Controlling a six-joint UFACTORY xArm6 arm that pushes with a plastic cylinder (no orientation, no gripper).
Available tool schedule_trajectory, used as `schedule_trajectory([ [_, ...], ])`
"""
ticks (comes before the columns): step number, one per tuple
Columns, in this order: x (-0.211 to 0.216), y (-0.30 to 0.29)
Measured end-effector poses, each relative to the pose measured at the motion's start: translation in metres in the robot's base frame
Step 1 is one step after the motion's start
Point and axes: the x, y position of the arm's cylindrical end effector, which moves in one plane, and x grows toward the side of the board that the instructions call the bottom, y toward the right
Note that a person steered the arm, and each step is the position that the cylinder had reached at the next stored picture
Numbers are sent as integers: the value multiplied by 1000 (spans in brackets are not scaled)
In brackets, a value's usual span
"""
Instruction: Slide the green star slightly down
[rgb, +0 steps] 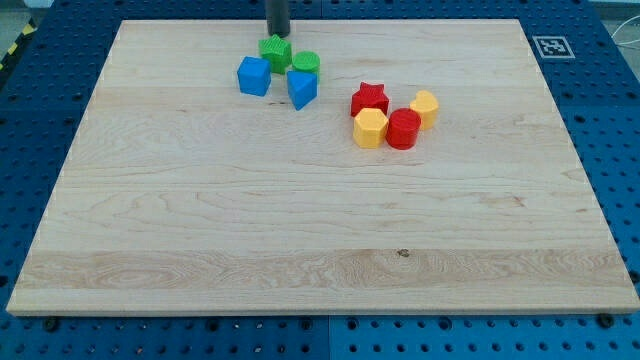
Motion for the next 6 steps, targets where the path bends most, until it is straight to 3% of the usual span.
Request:
schedule_trajectory([
  [6, 53, -19],
])
